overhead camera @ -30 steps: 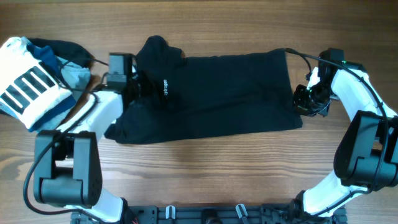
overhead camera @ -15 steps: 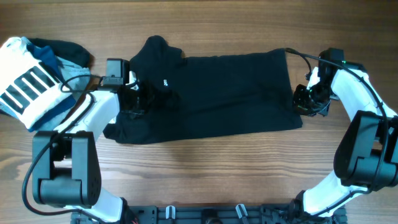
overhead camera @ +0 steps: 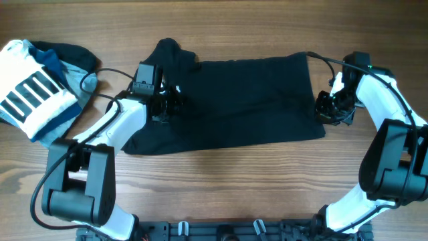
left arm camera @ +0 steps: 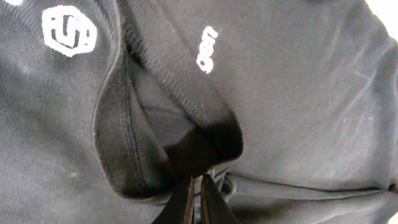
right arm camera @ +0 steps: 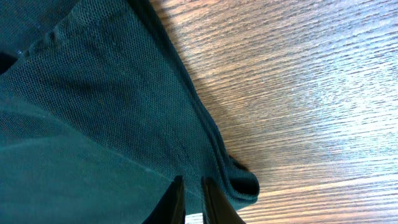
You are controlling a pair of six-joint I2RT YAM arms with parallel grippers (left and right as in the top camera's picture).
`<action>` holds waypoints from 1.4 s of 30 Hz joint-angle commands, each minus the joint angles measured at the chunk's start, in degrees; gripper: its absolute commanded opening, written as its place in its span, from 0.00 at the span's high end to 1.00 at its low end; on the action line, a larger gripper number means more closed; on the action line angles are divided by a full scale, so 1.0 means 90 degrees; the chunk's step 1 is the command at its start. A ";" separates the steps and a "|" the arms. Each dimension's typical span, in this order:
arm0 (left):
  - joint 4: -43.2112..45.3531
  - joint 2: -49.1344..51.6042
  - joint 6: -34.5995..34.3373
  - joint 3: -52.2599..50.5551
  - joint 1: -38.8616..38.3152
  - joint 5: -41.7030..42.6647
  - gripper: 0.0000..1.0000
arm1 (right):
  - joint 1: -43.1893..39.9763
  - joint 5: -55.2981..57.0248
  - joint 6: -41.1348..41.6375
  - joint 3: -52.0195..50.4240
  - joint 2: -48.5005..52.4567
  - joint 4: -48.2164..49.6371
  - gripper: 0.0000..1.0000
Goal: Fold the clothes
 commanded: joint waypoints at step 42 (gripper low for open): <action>-0.2268 -0.0002 0.0250 -0.0272 0.0624 -0.1452 0.64 | 0.0005 -0.0532 -0.0656 -0.0950 0.0029 0.1163 0.66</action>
